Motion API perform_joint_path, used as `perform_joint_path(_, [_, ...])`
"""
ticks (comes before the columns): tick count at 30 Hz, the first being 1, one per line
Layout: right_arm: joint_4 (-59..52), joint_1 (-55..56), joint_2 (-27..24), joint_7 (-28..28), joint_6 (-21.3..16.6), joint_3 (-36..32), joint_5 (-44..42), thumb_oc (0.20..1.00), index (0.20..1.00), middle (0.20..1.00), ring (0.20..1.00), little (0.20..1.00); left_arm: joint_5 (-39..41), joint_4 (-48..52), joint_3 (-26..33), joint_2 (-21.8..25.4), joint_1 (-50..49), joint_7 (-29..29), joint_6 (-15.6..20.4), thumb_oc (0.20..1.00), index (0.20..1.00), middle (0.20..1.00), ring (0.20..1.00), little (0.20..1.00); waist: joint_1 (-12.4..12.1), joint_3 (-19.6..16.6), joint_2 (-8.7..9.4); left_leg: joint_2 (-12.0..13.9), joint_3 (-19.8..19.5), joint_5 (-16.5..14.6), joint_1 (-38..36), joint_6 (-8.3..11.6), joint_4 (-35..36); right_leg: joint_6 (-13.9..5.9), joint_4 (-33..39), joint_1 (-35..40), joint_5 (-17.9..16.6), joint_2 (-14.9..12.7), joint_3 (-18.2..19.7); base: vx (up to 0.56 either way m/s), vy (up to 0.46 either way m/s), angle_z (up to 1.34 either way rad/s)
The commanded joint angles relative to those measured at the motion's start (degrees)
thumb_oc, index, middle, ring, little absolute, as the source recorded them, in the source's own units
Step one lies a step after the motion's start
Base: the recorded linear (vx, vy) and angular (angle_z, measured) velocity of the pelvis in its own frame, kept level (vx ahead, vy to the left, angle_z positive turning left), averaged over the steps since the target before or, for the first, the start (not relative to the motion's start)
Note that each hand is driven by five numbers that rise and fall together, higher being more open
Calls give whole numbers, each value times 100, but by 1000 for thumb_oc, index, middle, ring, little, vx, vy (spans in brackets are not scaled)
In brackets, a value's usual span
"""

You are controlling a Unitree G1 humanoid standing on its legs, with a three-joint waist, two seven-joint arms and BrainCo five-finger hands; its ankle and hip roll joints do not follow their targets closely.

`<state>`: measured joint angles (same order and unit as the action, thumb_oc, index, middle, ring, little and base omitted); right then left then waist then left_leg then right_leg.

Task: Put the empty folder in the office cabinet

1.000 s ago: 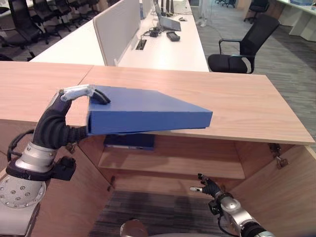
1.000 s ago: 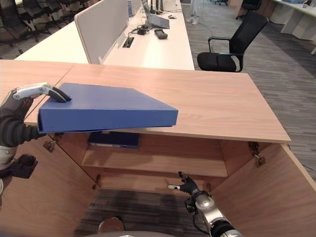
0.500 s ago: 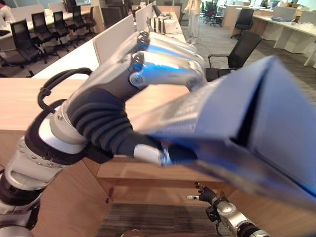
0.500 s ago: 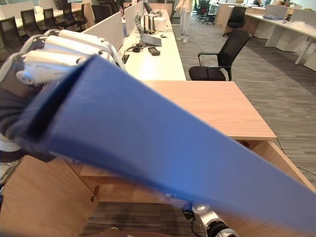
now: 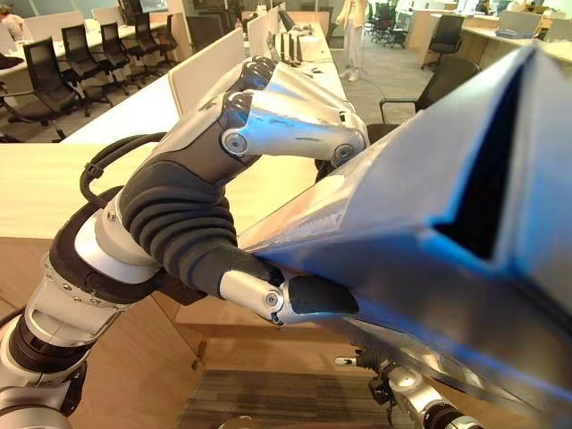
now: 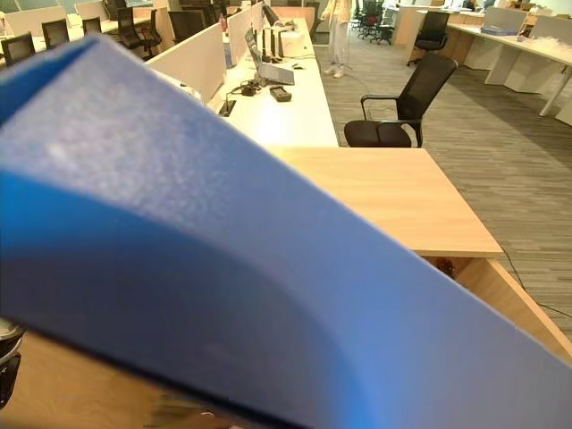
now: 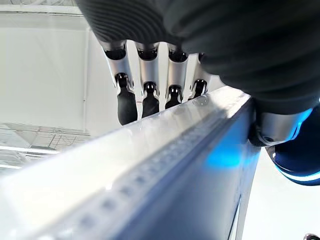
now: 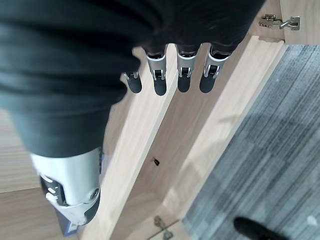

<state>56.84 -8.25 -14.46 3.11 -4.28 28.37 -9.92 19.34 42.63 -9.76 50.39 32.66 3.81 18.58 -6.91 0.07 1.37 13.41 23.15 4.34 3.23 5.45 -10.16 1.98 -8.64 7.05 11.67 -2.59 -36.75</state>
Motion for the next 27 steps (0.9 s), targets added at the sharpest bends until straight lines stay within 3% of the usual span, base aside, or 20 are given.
perform_joint_path(1, [-125, -345, 161, 50, -163, -20, 124, 1000, 1000, 1000, 1000, 1000, 497, -355, 72, -9, -462, 9, -142, 200, 200, 200, 200, 200, -51, -4, 246, 164, 8, -232, 290, 121, -827, -180, 1009, 502, -762, 39, 849, 0, 0, 0])
perform_joint_path(6, [-13, -366, 200, -11, -153, -85, 142, 1000, 1000, 1000, 1000, 1000, 946, -442, 295, -506, -1556, 108, -284, 200, 200, 200, 200, 200, -86, 23, 253, 160, -10, -251, 313, 94, -876, -167, 1021, 523, -776, 39, 849, 0, 0, 0])
perform_joint_path(11, [-39, -375, 245, -22, -145, -181, 85, 1000, 1000, 1000, 1000, 1000, 804, -686, 381, -1075, -2364, 78, -444, 200, 200, 200, 200, 200, -97, 32, 260, 172, 9, -280, 322, 81, -946, -147, 1026, 532, -779, 47, 871, 0, -1, 1])
perform_joint_path(27, [-236, -191, -44, -186, -128, -601, 206, 1000, 1000, 1000, 1000, 1000, -117, -1249, 976, -1251, -3688, -42, -644, 200, 200, 200, 200, 200, -80, 61, 267, 223, 75, -279, 329, 74, -958, -164, 1044, 494, -810, 56, 874, 1, -1, -1])
